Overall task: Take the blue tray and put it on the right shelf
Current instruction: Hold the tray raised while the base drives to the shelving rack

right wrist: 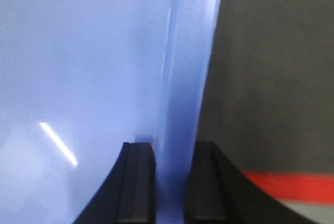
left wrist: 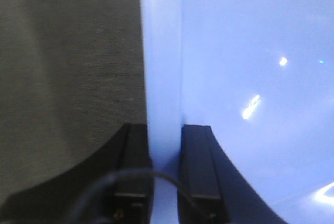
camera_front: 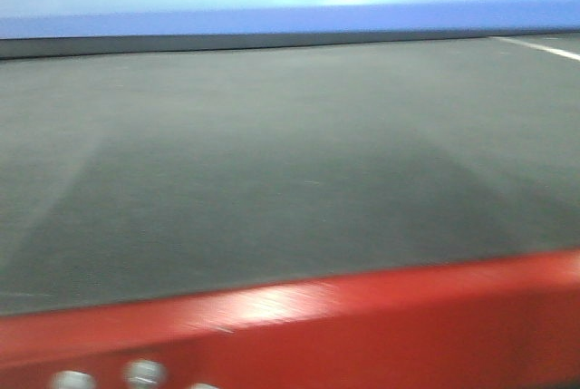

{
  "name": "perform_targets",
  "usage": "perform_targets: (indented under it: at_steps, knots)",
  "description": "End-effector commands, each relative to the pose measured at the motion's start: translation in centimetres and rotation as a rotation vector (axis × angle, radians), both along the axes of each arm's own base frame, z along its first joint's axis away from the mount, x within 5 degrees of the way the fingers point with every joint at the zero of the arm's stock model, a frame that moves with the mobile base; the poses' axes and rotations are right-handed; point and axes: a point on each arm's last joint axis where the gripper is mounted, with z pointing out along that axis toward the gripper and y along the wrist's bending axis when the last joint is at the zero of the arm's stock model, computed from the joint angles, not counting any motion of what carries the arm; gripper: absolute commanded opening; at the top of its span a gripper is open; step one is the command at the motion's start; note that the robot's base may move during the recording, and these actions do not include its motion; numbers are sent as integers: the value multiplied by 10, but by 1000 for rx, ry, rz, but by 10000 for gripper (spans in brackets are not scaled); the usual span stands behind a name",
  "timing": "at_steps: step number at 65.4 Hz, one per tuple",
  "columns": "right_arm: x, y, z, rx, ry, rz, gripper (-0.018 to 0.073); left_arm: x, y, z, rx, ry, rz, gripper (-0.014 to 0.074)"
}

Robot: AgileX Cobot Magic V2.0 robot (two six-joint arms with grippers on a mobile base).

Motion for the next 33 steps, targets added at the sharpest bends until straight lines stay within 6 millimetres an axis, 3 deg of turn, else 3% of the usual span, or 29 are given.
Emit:
perform_targets:
  at_steps: [1,15,33]
  knots:
    - [11,-6,9,-88,-91,-18,55,-2,10,12,61,-90,9,-48]
    - [26,-2,-4,-105,-32,-14,55,-4,7,12,27,-72,0,-48]
    - [27,-2,-6,-108,-25,-14,55,-4,7,12,23,-70,0,-48]
